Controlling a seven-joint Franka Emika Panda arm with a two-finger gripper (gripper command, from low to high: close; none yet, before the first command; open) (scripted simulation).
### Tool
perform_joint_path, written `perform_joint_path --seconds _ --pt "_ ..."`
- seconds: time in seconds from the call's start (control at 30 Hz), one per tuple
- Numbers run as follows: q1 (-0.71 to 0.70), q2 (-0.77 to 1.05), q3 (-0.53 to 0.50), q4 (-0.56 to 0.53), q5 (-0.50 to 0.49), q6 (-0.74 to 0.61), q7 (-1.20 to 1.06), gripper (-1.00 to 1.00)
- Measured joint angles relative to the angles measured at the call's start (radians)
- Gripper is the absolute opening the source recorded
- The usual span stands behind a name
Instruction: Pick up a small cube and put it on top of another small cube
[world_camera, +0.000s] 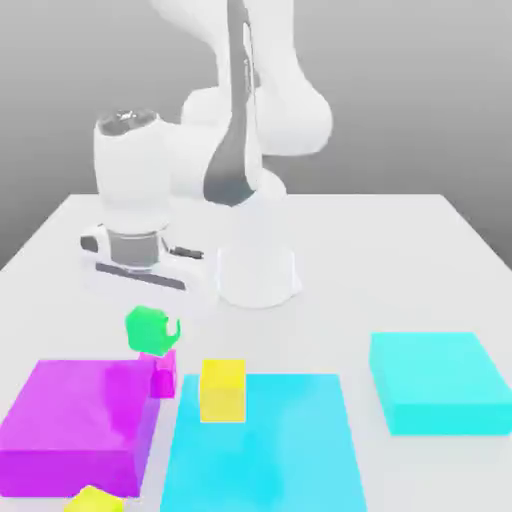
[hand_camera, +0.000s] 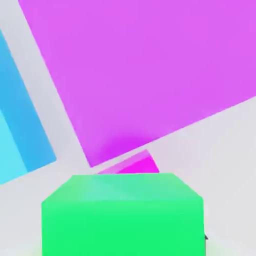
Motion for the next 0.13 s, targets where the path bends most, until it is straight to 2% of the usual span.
perform_joint_path --seconds 0.03,0.13 --pt "0.008 0.030 0.000 0.000 0.027 0.029 -0.019 1.00" --pt "0.009 0.030 0.000 0.000 0.027 0.029 -0.019 1.00"
